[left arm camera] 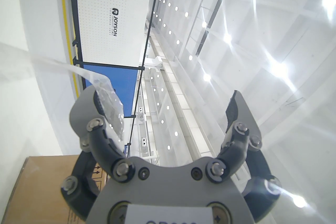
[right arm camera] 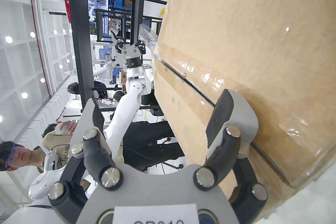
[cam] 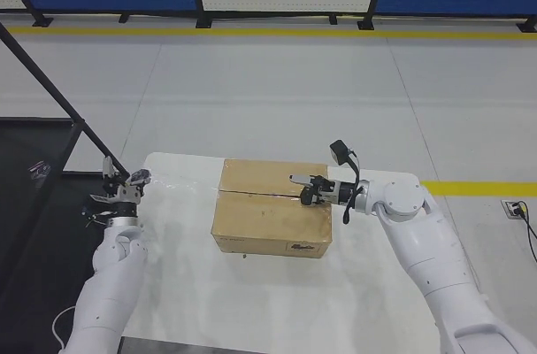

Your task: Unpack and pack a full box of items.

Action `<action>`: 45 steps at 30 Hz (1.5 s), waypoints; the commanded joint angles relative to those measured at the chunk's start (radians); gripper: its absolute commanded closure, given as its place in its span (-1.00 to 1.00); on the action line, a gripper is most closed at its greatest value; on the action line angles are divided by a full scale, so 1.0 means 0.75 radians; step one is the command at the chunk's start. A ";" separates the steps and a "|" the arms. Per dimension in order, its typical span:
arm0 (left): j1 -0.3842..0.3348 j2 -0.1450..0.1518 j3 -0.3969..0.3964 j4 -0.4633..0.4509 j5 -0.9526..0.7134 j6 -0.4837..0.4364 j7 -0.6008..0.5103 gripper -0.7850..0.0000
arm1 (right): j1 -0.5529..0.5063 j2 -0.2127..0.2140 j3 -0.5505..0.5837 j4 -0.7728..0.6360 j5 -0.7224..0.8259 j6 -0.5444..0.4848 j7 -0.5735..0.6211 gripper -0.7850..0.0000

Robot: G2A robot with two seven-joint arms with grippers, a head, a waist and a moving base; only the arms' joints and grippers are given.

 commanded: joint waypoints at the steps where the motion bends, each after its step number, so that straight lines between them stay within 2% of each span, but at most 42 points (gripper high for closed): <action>1: 0.013 0.000 0.001 -0.056 0.022 -0.009 0.016 -1.00 | 0.000 0.000 0.000 0.000 0.000 0.000 0.000 -1.00; 7: 0.069 0.006 -0.009 -0.251 0.094 -0.027 0.056 -1.00 | 0.000 0.000 0.000 0.000 0.000 0.000 0.000 -1.00; 12: 0.131 0.010 -0.024 -0.445 0.133 0.007 0.089 -1.00 | -0.005 0.000 0.001 -0.003 0.001 0.001 -0.009 -1.00; 20: 0.212 0.009 -0.010 -0.681 0.212 0.083 0.141 -1.00 | -0.108 0.025 0.060 -0.137 0.036 0.010 -0.110 -1.00; 36: 0.225 -0.017 0.105 -0.872 0.317 0.138 0.204 -1.00 | -0.316 0.084 0.203 -0.402 0.093 -0.017 -0.197 -1.00; 45: 0.209 -0.039 0.190 -0.917 0.426 0.180 0.304 -1.00 | -0.349 0.101 0.223 -0.421 0.122 -0.030 -0.195 -1.00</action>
